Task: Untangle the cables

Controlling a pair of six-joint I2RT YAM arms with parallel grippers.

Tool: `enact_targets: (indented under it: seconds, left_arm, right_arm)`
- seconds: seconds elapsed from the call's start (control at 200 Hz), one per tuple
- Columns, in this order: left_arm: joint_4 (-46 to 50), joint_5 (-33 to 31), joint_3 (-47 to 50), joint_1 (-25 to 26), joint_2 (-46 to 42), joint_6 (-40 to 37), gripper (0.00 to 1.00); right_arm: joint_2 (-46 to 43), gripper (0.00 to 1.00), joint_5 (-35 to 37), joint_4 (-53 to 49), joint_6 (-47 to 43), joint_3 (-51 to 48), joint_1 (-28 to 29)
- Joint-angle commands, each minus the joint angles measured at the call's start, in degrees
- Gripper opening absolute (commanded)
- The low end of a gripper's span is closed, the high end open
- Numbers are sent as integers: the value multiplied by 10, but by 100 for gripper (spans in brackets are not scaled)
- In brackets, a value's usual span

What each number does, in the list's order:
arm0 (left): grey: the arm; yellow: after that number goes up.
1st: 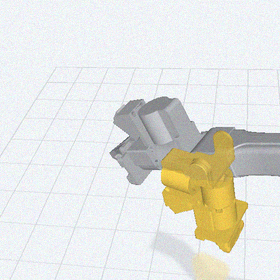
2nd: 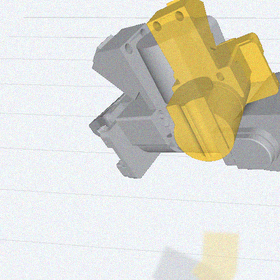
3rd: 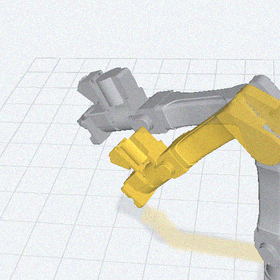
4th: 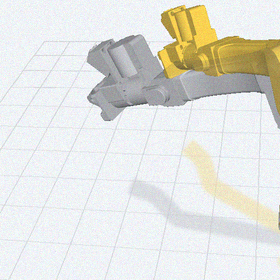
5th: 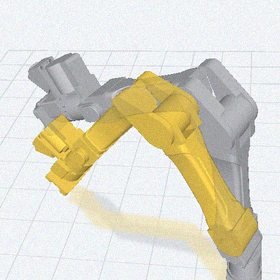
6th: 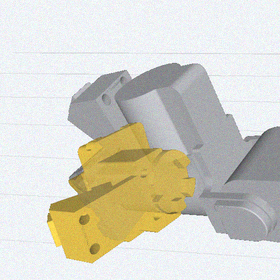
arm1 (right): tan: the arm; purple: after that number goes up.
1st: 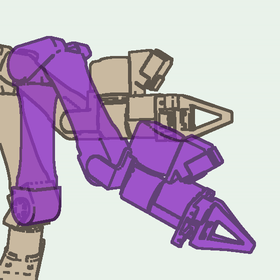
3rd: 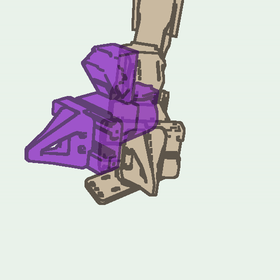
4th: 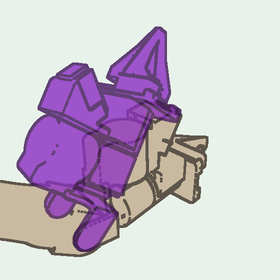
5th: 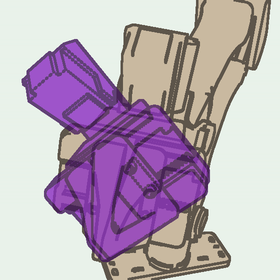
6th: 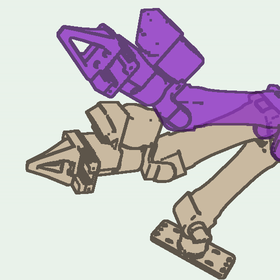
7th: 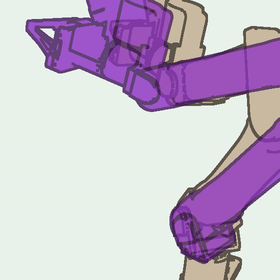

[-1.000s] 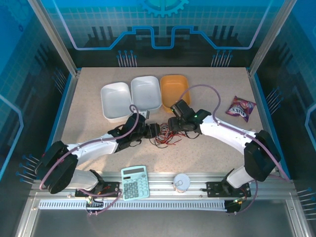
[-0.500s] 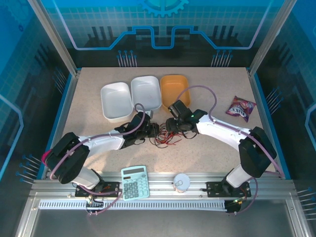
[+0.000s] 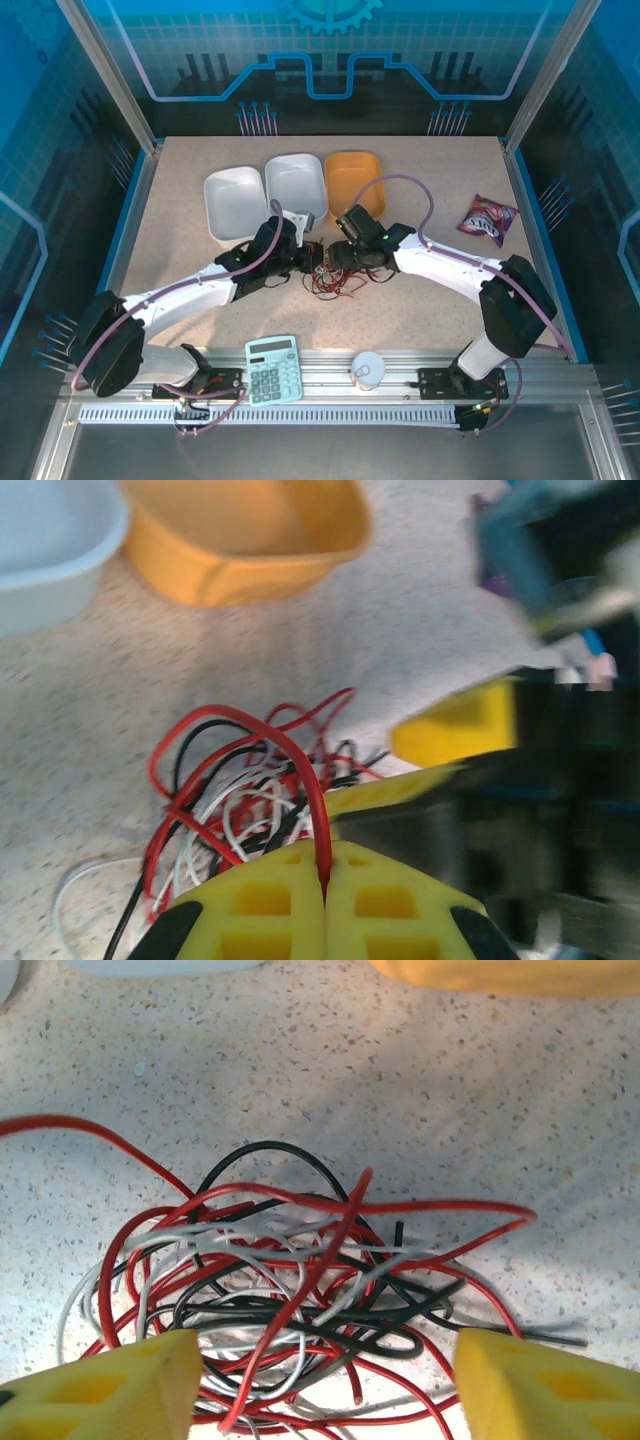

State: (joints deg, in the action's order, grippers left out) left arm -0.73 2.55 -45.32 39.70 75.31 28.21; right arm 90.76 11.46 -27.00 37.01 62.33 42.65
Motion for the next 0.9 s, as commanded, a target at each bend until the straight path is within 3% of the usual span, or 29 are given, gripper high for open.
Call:
enact_targets:
  seconds: [0.0,0.19,0.896]
  left_arm:
    - [26,58,-28,16,-19,-46,0]
    - [28,61,-43,33,-22,-57,0]
    - [89,22,-91,35,-99,-87,0]
  right_arm:
    - [6,77,10,21,-7,4,14]
    - [13,87,14,40,-2,-6,15]
    - [22,87,77,-7,38,-56,2]
